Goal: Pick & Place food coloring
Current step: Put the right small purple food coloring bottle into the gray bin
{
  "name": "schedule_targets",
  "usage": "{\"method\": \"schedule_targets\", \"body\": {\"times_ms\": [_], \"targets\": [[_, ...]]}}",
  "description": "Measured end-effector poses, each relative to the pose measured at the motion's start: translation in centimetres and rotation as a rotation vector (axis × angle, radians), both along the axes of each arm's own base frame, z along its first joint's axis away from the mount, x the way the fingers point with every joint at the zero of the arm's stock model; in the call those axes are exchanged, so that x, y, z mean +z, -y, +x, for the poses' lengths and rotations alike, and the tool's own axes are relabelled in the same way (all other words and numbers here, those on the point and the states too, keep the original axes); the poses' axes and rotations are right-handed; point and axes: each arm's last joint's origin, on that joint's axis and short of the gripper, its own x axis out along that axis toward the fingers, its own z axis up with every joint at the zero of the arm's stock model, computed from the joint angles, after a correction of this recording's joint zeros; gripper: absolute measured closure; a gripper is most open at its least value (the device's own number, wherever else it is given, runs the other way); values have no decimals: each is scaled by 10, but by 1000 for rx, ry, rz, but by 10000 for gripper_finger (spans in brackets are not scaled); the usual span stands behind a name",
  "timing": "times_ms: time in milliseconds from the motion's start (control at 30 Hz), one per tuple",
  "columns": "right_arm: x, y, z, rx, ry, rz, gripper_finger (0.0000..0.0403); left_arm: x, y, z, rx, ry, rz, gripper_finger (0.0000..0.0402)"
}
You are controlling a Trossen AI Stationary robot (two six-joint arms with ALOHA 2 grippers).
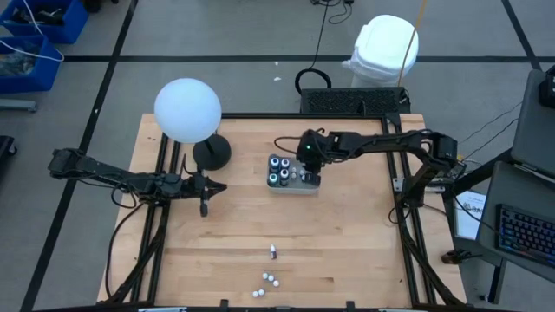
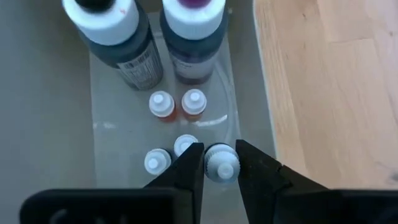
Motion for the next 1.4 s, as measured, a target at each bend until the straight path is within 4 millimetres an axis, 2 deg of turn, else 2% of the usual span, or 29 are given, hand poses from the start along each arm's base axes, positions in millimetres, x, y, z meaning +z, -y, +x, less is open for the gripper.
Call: {"method": "schedule_targets", "body": {"times_ms": [533,1400], "targets": [[-15,-2,-7,-19,-50,27,338,2,0,0,-4,14,18,371],[-17,-4,-8,-18,-64,37,328,4,0,1,3,49,-17,371]]}}
